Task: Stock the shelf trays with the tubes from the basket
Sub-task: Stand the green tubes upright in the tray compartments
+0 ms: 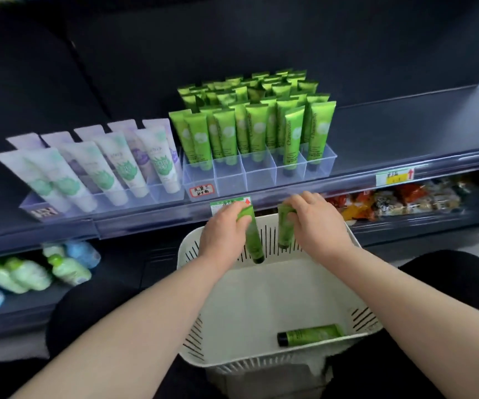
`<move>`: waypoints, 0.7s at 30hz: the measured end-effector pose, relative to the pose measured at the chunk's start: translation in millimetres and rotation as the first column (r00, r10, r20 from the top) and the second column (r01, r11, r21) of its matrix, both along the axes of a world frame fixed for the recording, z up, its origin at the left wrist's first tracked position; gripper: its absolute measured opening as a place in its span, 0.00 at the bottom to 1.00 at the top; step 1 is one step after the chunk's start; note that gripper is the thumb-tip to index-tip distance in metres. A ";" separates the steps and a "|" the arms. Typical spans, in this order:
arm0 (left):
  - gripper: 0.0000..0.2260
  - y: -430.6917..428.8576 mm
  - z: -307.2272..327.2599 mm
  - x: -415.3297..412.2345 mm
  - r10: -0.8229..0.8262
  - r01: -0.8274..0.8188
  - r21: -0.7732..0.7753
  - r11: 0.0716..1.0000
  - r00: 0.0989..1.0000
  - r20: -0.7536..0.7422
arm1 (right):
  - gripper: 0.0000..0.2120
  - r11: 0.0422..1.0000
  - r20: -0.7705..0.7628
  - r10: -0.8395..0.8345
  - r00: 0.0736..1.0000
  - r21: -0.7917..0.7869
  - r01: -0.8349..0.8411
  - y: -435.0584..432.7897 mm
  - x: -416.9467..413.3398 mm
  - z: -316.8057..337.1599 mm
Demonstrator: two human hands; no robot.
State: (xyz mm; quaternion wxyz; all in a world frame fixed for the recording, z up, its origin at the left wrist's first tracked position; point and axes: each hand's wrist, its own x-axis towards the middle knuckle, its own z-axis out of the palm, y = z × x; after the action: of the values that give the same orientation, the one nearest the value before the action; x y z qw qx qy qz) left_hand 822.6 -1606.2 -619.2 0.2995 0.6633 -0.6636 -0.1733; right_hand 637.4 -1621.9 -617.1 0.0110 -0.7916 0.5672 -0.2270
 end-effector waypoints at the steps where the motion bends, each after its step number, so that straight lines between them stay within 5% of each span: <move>1: 0.11 -1.2 11.4 1.4 0.001 -0.001 -0.036 0.999 1.000 -0.009 | 0.12 0.999 -0.004 0.005 1.000 -0.047 -0.005 -1.4 1.3 12.2; 12: 0.13 -25.5 125.0 15.9 0.091 -0.112 -0.287 0.951 0.992 -0.086 | 0.12 0.930 0.123 0.048 0.991 -0.367 0.000 -43.7 34.4 135.7; 21: 0.12 -57.9 132.3 20.3 0.130 -0.138 -0.327 0.935 0.990 -0.047 | 0.17 0.982 -0.030 0.019 0.999 -0.187 -0.025 -91.1 57.9 110.7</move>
State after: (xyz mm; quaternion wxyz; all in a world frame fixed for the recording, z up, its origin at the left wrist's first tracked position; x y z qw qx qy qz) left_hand 843.0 -1664.1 -486.9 0.4252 0.6454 -0.6328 -0.0475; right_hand 695.3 -1713.0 -506.5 -0.0689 -0.7984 0.5347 -0.2680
